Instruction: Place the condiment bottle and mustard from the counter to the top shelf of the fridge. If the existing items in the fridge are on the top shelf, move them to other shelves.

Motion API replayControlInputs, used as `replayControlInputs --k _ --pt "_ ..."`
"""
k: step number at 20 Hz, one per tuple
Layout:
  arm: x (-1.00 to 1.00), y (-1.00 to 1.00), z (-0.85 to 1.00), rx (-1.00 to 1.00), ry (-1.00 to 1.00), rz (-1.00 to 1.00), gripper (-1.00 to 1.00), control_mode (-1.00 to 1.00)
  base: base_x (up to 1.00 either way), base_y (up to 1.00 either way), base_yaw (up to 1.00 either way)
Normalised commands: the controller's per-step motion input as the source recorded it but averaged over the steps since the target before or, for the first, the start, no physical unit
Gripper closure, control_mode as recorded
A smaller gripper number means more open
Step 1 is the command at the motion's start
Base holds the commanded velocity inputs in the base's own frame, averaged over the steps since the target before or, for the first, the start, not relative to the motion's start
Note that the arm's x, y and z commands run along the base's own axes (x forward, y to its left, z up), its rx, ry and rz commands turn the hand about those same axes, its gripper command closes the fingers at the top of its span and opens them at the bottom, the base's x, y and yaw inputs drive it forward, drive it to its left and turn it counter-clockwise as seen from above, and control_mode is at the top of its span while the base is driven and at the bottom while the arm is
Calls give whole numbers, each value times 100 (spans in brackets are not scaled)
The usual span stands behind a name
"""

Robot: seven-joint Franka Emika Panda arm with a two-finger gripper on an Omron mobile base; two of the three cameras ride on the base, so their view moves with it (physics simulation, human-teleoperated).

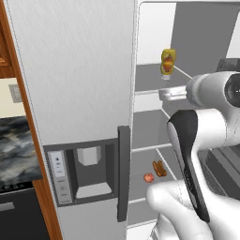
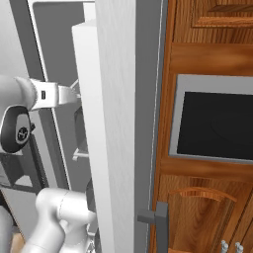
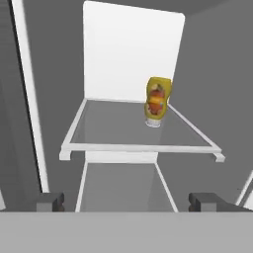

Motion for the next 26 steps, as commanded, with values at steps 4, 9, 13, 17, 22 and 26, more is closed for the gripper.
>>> replayControlInputs --k 4,9,13,17,22,26 --pt "-100 -3 -61 10 -22 -6 -100 -100 0 0 0" --pt "-31 -7 -12 10 -7 -5 -100 -100 0 0 0" --pt "-45 0 -1 0 0 2 -100 -100 0 0 0" --pt "0 0 0 0 0 0 -100 100 -100 29 18" --pt "0 0 0 0 0 0 -100 100 -42 99 27" --pt "0 0 0 0 0 0 -100 100 10 100 20"
